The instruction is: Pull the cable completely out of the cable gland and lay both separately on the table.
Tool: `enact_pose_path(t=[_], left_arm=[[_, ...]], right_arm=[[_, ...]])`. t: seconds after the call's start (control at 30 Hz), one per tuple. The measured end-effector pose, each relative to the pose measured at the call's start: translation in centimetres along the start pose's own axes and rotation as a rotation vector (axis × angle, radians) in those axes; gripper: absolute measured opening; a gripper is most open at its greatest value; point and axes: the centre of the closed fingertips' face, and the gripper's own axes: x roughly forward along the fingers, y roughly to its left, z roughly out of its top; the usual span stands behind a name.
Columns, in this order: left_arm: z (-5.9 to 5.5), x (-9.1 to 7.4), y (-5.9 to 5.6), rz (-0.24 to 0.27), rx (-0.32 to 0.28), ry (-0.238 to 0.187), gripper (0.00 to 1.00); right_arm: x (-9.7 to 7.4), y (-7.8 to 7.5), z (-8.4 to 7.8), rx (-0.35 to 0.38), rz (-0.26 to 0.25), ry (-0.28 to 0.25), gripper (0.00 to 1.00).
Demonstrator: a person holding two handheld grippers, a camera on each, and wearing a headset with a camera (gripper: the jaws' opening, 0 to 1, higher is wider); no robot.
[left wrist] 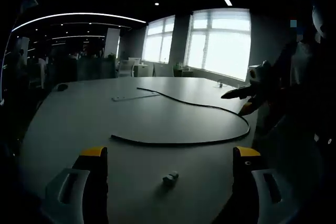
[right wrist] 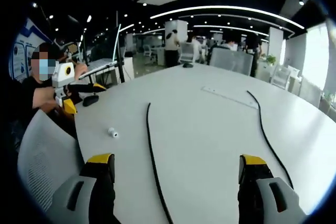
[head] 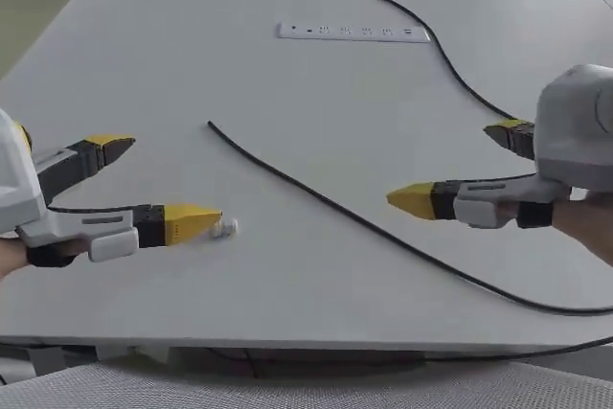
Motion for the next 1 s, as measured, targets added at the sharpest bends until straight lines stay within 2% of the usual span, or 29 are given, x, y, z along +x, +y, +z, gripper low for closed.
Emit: enact_pose_path(t=[0.17,0.33,0.43,0.57,0.73,1.0], left_arm=[[0.4,-0.6,-0.2,0.025,-0.014,-0.019,0.99],[1.0,-1.2,-0.2,0.050,-0.031,-0.031,0.99],[1.2,-1.6,-0.2,0.068,-0.025,-0.028,0.99],[1.7,-2.1,-0.1,0.083,-0.032,-0.049,0.99],[1.9,-2.3,0.1,0.099,-0.046,-0.056,0.99],[2.4,-2.3,-0.2,0.100,-0.047,-0.061,0.99]], right_arm=[[-1.8,-0.5,-0.3,0.029,-0.042,-0.047,0.99],[-3.7,-1.1,-1.0,0.105,-0.088,-0.059,0.99],[-4.5,-1.3,-1.0,0.127,-0.106,-0.075,0.99],[-5.6,-1.3,-1.1,0.141,-0.130,-0.090,0.99],[-6.2,-1.5,-1.5,0.160,-0.144,-0.095,0.99],[-6.9,-1.7,-1.2,0.172,-0.159,-0.112,0.99]])
